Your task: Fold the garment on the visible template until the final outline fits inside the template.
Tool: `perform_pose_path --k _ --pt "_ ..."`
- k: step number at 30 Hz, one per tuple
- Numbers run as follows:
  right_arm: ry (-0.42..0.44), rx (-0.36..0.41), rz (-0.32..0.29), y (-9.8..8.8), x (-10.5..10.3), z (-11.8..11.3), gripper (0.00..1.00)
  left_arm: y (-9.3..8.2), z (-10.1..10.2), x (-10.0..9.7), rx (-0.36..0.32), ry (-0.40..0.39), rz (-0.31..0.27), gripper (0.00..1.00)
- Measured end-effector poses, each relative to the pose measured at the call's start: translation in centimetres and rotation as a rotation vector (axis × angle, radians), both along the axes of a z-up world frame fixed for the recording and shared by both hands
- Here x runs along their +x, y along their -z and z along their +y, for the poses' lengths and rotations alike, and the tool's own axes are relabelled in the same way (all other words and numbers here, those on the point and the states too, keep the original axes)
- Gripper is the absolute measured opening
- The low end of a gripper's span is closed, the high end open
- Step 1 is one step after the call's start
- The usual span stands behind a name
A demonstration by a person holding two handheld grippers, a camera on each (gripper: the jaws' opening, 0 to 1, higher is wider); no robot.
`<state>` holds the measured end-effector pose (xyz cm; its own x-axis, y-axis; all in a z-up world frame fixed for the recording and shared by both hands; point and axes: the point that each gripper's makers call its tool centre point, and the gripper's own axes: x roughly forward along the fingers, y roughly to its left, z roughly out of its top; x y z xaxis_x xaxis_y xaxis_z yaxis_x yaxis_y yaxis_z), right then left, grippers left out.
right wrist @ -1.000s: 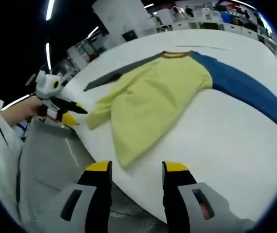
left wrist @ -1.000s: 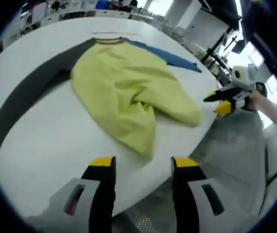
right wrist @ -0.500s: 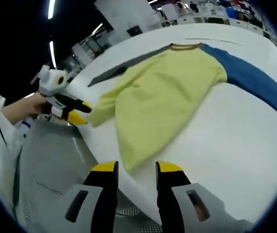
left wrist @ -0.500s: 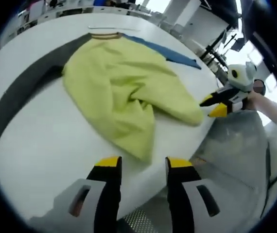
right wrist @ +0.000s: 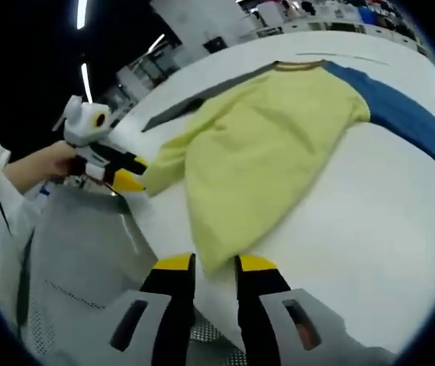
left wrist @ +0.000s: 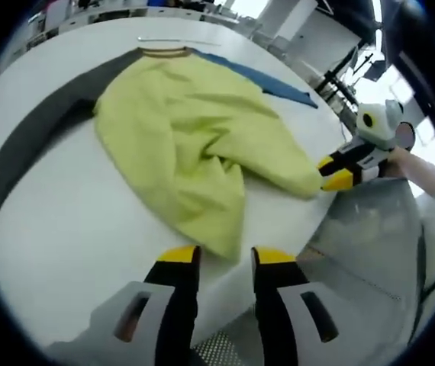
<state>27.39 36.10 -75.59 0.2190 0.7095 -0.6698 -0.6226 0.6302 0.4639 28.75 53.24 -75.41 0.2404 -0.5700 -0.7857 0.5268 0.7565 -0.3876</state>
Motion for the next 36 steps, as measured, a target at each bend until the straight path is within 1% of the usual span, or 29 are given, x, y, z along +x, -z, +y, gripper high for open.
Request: perform_pose_path --k 7,11,19,21,26,27,28,31,36 --pt "0.009 0.005 -0.021 -0.2 0.6 0.0 0.1 0.2 -0.3 0.0 -0.004 0.001 0.004 0.13" --pt "0.009 0.008 -0.032 -0.3 0.7 0.0 0.07 0.2 -0.2 0.1 0.003 -0.002 0.006 0.02" --pt "0.011 0.014 -0.041 -0.5 0.9 0.2 0.04 -0.1 -0.2 0.1 0.009 -0.008 0.001 0.01" --pt "0.013 0.013 -0.052 -0.8 1.0 0.1 0.04 -0.4 -0.2 0.1 0.007 -0.01 -0.003 0.01" --pt "0.031 0.045 -0.095 -3.2 1.9 -0.1 0.04 -1.8 0.1 0.8 -0.006 -0.023 -0.022 0.01" --pt "0.031 0.046 -0.099 -3.3 1.9 -0.1 0.04 -2.2 0.2 1.0 -0.01 -0.027 -0.026 0.01" --pt "0.03 0.042 -0.118 -4.0 2.3 -0.3 0.04 -2.7 0.3 1.3 -0.015 -0.034 -0.036 0.01" --pt "0.036 0.041 -0.145 -5.0 2.9 -0.7 0.04 -4.1 0.4 2.2 -0.043 -0.06 -0.057 0.0" --pt "0.075 0.054 -0.194 -7.2 4.7 -1.6 0.04 -6.3 1.1 4.2 -0.068 -0.096 -0.1 0.0"
